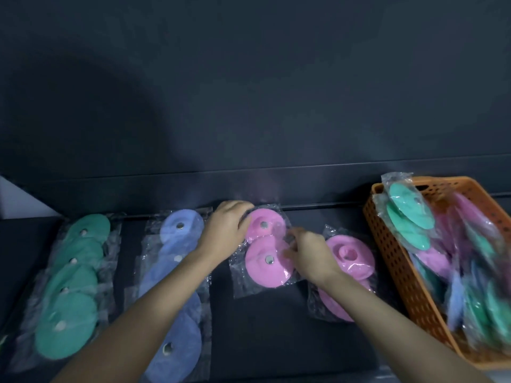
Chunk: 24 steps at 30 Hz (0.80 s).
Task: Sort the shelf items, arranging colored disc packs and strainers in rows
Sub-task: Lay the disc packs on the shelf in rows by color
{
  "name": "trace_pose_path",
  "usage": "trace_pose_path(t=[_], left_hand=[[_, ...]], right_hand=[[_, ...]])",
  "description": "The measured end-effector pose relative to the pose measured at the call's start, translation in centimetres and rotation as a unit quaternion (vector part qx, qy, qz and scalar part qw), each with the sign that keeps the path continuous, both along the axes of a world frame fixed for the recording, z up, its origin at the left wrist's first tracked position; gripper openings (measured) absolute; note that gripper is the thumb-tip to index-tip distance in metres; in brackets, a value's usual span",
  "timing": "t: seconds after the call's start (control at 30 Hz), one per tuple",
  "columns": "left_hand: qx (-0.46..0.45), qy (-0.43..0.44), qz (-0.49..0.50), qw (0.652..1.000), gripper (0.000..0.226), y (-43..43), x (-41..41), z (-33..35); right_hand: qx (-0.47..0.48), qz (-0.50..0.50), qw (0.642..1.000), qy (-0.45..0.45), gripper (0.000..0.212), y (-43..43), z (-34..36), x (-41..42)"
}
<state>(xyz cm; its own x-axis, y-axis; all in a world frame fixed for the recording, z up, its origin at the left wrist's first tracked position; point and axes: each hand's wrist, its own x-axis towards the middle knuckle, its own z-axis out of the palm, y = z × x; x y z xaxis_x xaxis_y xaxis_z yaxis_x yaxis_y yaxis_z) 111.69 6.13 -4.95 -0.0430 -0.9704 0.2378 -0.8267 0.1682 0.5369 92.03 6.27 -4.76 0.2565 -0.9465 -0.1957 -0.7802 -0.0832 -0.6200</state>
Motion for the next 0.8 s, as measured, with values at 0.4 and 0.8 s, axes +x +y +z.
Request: trace_pose_path(t=[0.4,0.8], left_hand=[[0.225,-0.081,-0.037,0.970,0.067,1.0,-0.2,-1.7],[0.078,-0.054,-0.136,0.986,0.042,6.2,-6.9,1.5]], right_hand=[[-0.024,0.008,0.997,0.067,0.020,0.4,0.2,0.0],[-0.089,0.032,0.987,0.132,0.041,4.0,0.3,-8.4]])
